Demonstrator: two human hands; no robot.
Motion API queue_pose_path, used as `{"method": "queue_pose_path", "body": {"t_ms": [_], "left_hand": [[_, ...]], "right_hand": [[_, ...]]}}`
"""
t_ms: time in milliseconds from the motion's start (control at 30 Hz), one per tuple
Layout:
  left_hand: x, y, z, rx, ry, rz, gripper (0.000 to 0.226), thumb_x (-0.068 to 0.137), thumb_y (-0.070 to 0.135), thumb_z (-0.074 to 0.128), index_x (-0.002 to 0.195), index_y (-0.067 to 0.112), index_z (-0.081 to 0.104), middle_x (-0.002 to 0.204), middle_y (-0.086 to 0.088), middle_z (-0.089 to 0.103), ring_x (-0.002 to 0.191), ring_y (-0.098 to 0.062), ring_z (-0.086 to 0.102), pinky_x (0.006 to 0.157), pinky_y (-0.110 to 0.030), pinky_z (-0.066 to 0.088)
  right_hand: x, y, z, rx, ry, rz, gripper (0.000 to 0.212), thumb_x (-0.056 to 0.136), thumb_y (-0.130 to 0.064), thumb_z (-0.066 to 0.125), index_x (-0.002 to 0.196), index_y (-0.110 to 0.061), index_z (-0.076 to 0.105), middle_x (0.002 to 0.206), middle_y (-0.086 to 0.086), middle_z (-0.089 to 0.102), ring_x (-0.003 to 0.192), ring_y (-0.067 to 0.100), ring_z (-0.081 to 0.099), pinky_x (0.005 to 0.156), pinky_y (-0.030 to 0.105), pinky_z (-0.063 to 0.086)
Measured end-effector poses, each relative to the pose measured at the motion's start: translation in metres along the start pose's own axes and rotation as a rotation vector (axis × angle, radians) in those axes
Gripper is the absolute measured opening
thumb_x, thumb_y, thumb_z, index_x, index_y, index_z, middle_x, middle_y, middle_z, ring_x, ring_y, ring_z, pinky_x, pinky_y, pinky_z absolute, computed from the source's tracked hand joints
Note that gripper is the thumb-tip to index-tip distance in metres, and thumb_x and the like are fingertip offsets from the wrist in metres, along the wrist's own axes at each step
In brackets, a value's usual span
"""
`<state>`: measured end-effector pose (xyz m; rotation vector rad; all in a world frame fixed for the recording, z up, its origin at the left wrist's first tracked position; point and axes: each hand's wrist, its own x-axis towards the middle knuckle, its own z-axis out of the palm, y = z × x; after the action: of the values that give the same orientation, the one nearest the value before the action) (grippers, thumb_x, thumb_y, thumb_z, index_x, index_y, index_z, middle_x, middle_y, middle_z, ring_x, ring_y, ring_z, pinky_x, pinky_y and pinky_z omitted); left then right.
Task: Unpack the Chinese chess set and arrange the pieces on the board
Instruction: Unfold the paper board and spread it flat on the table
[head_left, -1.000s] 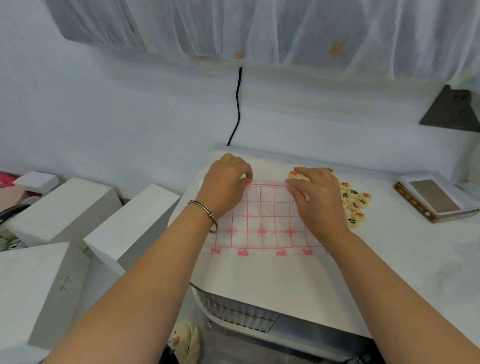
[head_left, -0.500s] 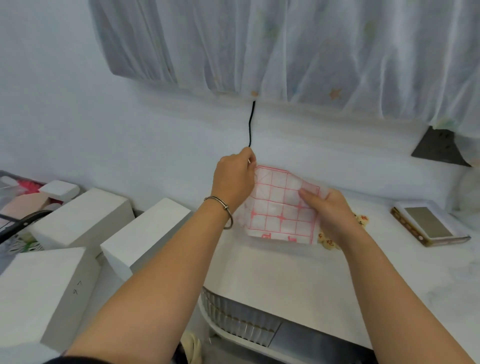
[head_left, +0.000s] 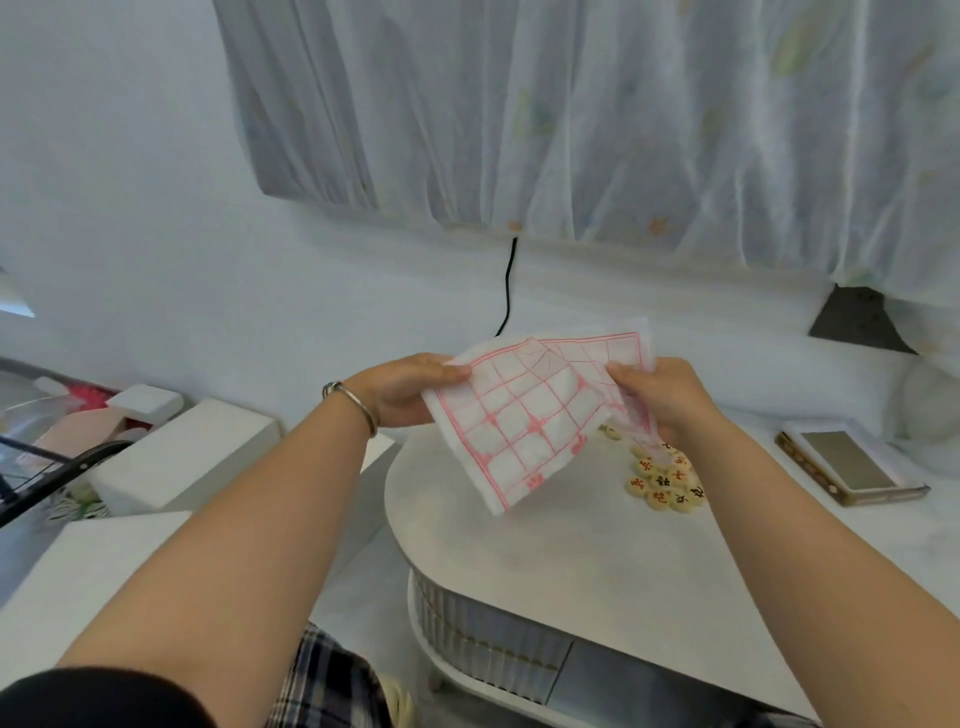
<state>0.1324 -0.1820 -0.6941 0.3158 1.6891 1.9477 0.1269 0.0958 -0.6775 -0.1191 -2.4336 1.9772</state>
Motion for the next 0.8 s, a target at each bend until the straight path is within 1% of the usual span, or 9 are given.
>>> {"method": "queue_pose_path", "body": {"t_ms": [67, 200, 300, 333, 400, 533, 633, 733, 800], "left_hand": [[-0.001, -0.016, -0.008, -0.074, 0.062, -0.010, 0.064, 0.055, 0.022, 0.088, 0.111, 0.004, 0.062, 0.105, -0.011, 0.071, 0.096, -0.024, 0.069, 0.079, -0.035, 0.058], [0.001, -0.033, 0.004, -0.117, 0.397, 0.039, 0.024, 0.087, 0.006, 0.060, 0.110, 0.003, 0.061, 0.093, -0.009, 0.072, 0.077, -0.017, 0.072, 0.075, -0.032, 0.059], [0.009, -0.042, 0.008, 0.004, 0.701, 0.145, 0.010, 0.090, 0.014, 0.060, 0.090, 0.006, 0.066, 0.093, -0.015, 0.068, 0.077, -0.024, 0.069, 0.076, -0.036, 0.057], [0.011, -0.042, 0.007, 0.113, 0.776, 0.175, 0.012, 0.089, 0.018, 0.062, 0.083, 0.008, 0.066, 0.090, -0.014, 0.066, 0.081, -0.026, 0.066, 0.079, -0.036, 0.055], [0.013, -0.041, 0.007, 0.363, 0.831, 0.220, 0.018, 0.086, 0.026, 0.063, 0.075, 0.012, 0.061, 0.079, -0.007, 0.058, 0.076, -0.019, 0.057, 0.074, -0.031, 0.048], [0.006, -0.025, 0.027, 0.620, 0.702, 0.288, 0.035, 0.089, 0.024, 0.059, 0.063, 0.004, 0.050, 0.067, -0.007, 0.040, 0.063, -0.015, 0.038, 0.061, -0.026, 0.032], [0.005, -0.014, 0.046, 0.695, 0.684, 0.332, 0.043, 0.088, 0.022, 0.062, 0.054, 0.004, 0.045, 0.058, -0.006, 0.042, 0.055, -0.017, 0.040, 0.057, -0.025, 0.035], [0.007, -0.010, 0.059, 0.740, 0.724, 0.392, 0.051, 0.084, 0.019, 0.068, 0.047, 0.017, 0.032, 0.050, 0.001, 0.031, 0.048, -0.013, 0.030, 0.050, -0.023, 0.028], [0.006, -0.009, 0.062, 0.732, 0.761, 0.424, 0.044, 0.080, 0.021, 0.072, 0.049, 0.015, 0.041, 0.052, 0.000, 0.038, 0.049, -0.013, 0.034, 0.049, -0.023, 0.032]], "right_hand": [[0.001, 0.003, -0.002, -0.025, 0.080, 0.009, 0.026, 0.087, -0.017, 0.066, 0.104, 0.004, 0.066, 0.101, 0.016, 0.069, 0.090, 0.030, 0.067, 0.087, 0.040, 0.054], [0.001, 0.011, 0.000, -0.193, 0.189, -0.027, 0.036, 0.088, -0.025, 0.063, 0.075, 0.009, 0.061, 0.074, 0.026, 0.062, 0.068, 0.028, 0.058, 0.062, 0.034, 0.046], [-0.004, 0.020, 0.000, -0.327, 0.267, -0.162, 0.037, 0.093, -0.018, 0.055, 0.059, -0.010, 0.045, 0.057, 0.005, 0.040, 0.057, 0.020, 0.039, 0.052, 0.026, 0.029], [-0.007, 0.022, -0.002, -0.304, 0.296, -0.224, 0.029, 0.094, -0.015, 0.054, 0.066, -0.009, 0.056, 0.063, 0.004, 0.050, 0.062, 0.020, 0.047, 0.057, 0.024, 0.036], [-0.014, 0.023, -0.004, -0.314, 0.361, -0.340, 0.019, 0.093, -0.013, 0.055, 0.106, -0.009, 0.069, 0.109, 0.005, 0.065, 0.105, 0.019, 0.057, 0.091, 0.021, 0.039], [-0.023, 0.017, -0.004, -0.673, 0.320, -0.519, 0.072, 0.085, -0.024, 0.067, 0.146, -0.022, 0.029, 0.154, 0.003, 0.023, 0.143, 0.020, 0.015, 0.116, 0.031, 0.012], [-0.028, 0.004, 0.008, -0.975, 0.163, -0.628, 0.080, 0.080, -0.041, 0.069, 0.146, -0.026, 0.026, 0.157, 0.000, 0.016, 0.145, 0.020, 0.004, 0.119, 0.042, -0.002], [-0.028, -0.004, 0.022, -1.021, 0.014, -0.659, 0.051, 0.080, -0.045, 0.067, 0.127, -0.026, 0.055, 0.144, -0.004, 0.042, 0.142, 0.015, 0.018, 0.118, 0.044, -0.006], [-0.028, -0.006, 0.027, -1.000, 0.030, -0.692, 0.026, 0.084, -0.038, 0.065, 0.103, -0.021, 0.067, 0.124, -0.003, 0.060, 0.132, 0.014, 0.036, 0.119, 0.043, -0.002]]}}
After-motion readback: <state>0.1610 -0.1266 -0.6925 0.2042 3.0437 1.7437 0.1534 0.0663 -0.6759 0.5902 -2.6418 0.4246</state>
